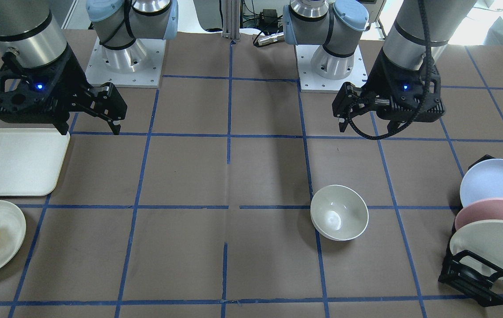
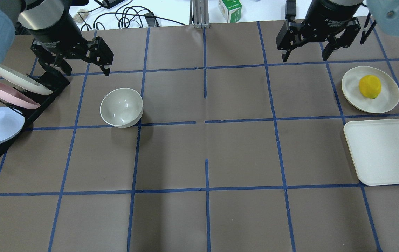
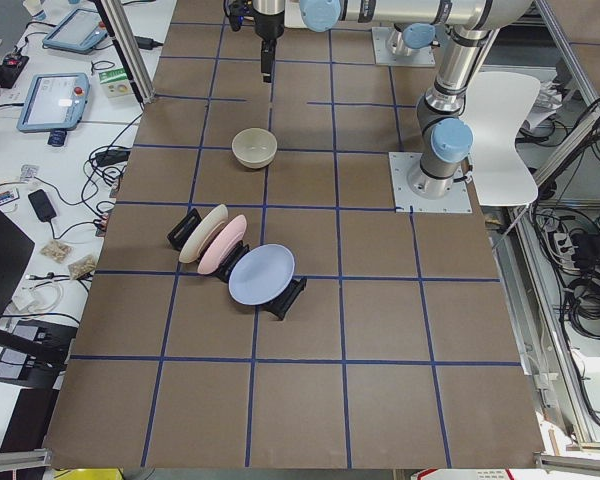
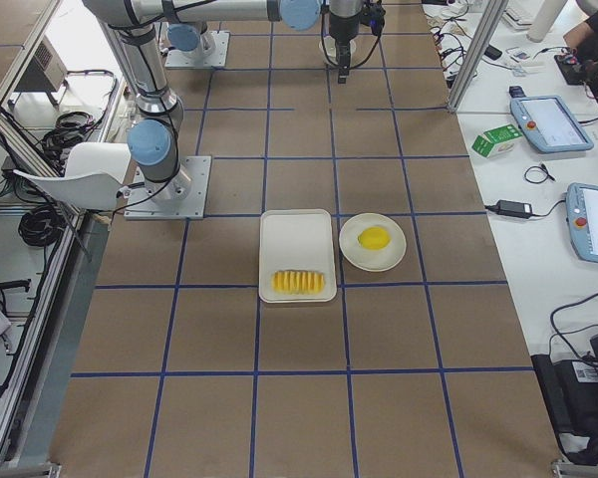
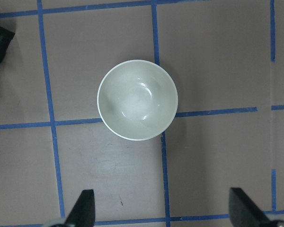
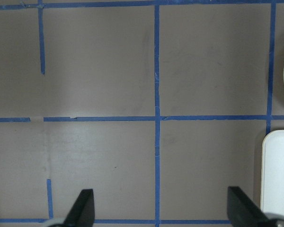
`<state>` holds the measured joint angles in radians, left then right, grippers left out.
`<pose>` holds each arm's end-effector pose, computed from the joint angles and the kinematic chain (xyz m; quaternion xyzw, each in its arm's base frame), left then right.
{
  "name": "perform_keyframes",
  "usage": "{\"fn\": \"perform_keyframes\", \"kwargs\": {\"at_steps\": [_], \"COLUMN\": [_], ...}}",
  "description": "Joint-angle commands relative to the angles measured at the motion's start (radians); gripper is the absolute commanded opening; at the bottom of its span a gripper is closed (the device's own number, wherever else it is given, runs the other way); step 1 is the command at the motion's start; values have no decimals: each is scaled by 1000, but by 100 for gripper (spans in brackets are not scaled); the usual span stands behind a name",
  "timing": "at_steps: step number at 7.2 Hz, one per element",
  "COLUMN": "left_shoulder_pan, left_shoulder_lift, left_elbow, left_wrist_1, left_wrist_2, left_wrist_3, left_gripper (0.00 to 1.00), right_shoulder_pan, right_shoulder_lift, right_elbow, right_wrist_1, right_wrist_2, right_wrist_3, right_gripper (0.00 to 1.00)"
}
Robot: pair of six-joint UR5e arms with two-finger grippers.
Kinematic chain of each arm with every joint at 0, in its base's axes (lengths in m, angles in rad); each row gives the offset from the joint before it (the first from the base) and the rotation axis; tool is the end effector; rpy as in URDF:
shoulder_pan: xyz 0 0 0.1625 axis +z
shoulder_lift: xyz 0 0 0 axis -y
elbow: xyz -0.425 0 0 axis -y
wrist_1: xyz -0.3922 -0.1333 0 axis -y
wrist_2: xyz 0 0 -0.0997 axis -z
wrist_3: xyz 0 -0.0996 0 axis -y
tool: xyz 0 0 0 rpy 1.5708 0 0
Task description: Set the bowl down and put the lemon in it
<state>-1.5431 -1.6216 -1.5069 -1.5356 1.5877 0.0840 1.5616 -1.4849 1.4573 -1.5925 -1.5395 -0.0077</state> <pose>-0.1172 -0.5216 0.4974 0.0279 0.9993 -0.0236 0.0098 0.1315 -0.5342 0.5022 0.0004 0.9996 -0.0248 0.0154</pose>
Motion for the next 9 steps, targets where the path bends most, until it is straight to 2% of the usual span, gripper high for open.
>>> {"fn": "perform_keyframes", "kwargs": {"at_steps": [1, 3, 5, 6, 7, 8, 9], "left_shoulder_pan": [-2, 47, 163, 199, 210, 210, 210], "left_shoulder_lift": [5, -35, -168, -228, -275, -314, -349], "left_elbow": [-9, -28, -38, -54, -94, -161, -229], "left_wrist_1": [-1, -11, 92, 141, 234, 358, 494], "left_wrist_2": [1, 5, -117, -124, -124, -123, -121], "left_wrist_3": [-3, 37, 69, 145, 170, 174, 171], "left_gripper": [100, 100, 100, 100, 100, 100, 100], "right_shoulder_pan": [0, 0, -44, -122, -227, -318, -380], "right_shoulder_lift": [0, 0, 21, 43, 78, 101, 145], "right_elbow": [0, 0, -12, -26, -31, -29, -20], "right_wrist_1": [0, 2, -16, -17, -14, -20, -105], "right_wrist_2": [1, -4, -17, -61, -71, -68, -76], "right_wrist_3": [0, -8, -49, -64, -95, -212, -386], "right_gripper": [100, 100, 100, 100, 100, 100, 100]}}
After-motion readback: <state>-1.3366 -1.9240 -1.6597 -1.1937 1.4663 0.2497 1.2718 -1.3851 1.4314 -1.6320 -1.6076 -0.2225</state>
